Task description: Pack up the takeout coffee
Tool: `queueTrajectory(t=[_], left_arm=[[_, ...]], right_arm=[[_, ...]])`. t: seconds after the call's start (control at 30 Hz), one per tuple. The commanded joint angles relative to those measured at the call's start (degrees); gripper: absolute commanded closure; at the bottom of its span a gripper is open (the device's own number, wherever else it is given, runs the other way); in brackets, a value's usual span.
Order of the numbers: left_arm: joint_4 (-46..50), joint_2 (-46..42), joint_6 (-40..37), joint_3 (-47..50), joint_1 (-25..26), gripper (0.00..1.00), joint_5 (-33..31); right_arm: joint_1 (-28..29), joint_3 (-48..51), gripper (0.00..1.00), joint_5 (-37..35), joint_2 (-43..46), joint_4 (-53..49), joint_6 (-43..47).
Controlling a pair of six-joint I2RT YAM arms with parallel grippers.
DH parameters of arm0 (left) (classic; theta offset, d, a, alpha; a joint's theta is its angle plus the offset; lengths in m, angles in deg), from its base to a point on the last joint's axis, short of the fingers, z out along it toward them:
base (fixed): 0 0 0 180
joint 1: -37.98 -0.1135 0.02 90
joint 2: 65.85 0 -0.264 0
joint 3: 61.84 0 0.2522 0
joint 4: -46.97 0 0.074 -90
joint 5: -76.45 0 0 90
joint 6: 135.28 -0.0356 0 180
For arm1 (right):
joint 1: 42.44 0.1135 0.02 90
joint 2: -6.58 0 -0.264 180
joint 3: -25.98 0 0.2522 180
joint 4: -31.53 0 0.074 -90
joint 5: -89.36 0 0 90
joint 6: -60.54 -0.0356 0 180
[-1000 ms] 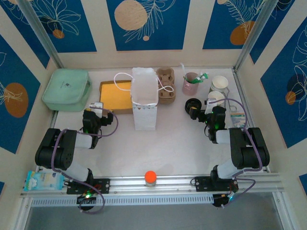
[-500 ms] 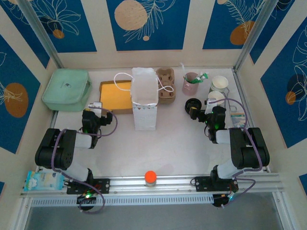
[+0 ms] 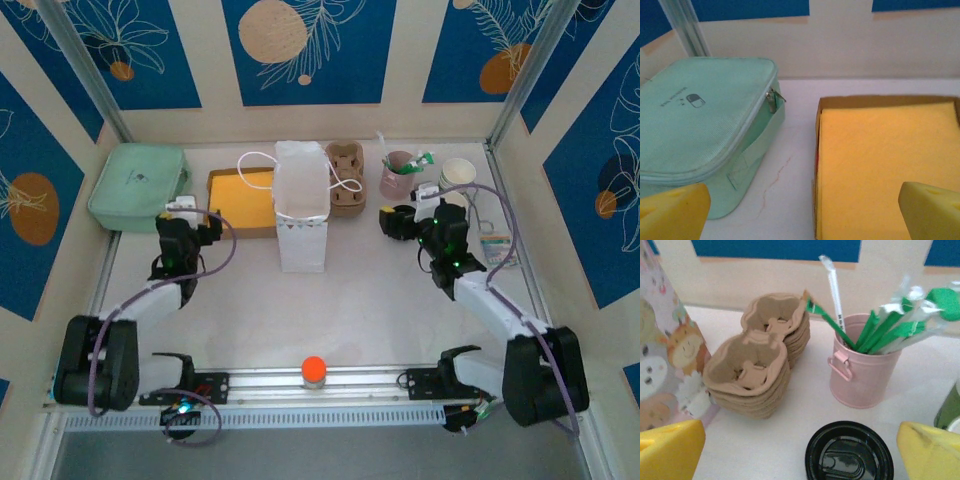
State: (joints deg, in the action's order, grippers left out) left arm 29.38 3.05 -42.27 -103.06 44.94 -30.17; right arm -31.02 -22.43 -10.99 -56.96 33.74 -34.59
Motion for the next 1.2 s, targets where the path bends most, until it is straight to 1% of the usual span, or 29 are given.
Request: queueTrajectory(t=[0.0, 0.03, 0.1, 0.13, 0.17, 0.23, 0.37, 0.4, 0.5, 0.6, 0.73, 0.87, 0.97, 1.1, 1.17], left_arm=[[15.6, -4.7, 7.5, -4.2, 1.0, 0.03, -2.9], [18.8, -6.3, 8.7, -5.3, 1.0, 0.0, -2.5], [24.6, -9.4, 11.4, -7.1, 1.2, 0.0, -1.9], [27.2, -11.0, 12.4, -7.7, 1.2, 0.0, -0.9], [29.8, -12.8, 13.9, -8.3, 1.3, 0.0, -0.1], [33.5, -15.7, 16.0, -8.9, 1.5, 0.0, 3.2], [39.4, -21.2, 20.1, -8.7, 3.1, 0.0, 9.0], [40.6, -22.4, 20.4, -8.7, 3.6, 0.0, 9.8], [44.8, -26.7, 20.7, -8.6, 6.2, 0.0, 10.4], [47.8, -30.7, 21.5, -8.2, 9.7, 0.0, 12.3], [51.8, -33.6, 22.2, -7.7, 16.4, 0.02, 13.2], [52.8, -34.3, 24.3, -6.4, 23.5, 0.04, 13.9], [50.8, -33.2, 25.4, -4.8, 28.2, 0.04, 14.5], [45.6, -28.4, 26.4, -2.6, 33.9, 0.05, 14.1], [41.6, -24.1, 27.4, -2.1, 36.1, 0.05, 14.9]], right_arm=[[-2.1, -5.8, 0.01, -6.5, 4.6, -21.5, -17.3], [-4.1, -6.7, 0.01, -5.2, 6.0, -24.2, -21.6], [-8.8, -6.7, 0.01, 3.8, 8.4, -24.4, -24.5], [-10.3, -7.2, 0.01, 6.3, 9.4, -25.1, -26.1], [-10.9, -8.4, 0.01, 6.7, 10.0, -26.9, -27.0], [-11.0, -12.4, 0.01, 5.8, 9.8, -32.2, -26.3], [-11.1, -23.2, 0.01, 3.7, 5.9, -46.0, -24.3], [-11.1, -25.9, 0.0, 3.3, 4.8, -48.6, -24.1], [-11.2, -32.8, 0.04, 2.3, 1.4, -55.1, -23.4], [-11.7, -39.1, 0.07, 0.7, -2.3, -60.3, -23.8], [-12.7, -45.6, 0.13, 1.0, -6.9, -65.4, -24.3], [-14.1, -49.0, 0.15, 0.7, -10.1, -68.1, -24.4], [-15.7, -51.2, 0.2, 2.6, -12.6, -70.3, -24.5], [-16.5, -52.5, 0.26, 4.6, -14.2, -71.3, -25.1], [-16.5, -52.1, 0.27, 5.2, -14.2, -71.0, -25.5]])
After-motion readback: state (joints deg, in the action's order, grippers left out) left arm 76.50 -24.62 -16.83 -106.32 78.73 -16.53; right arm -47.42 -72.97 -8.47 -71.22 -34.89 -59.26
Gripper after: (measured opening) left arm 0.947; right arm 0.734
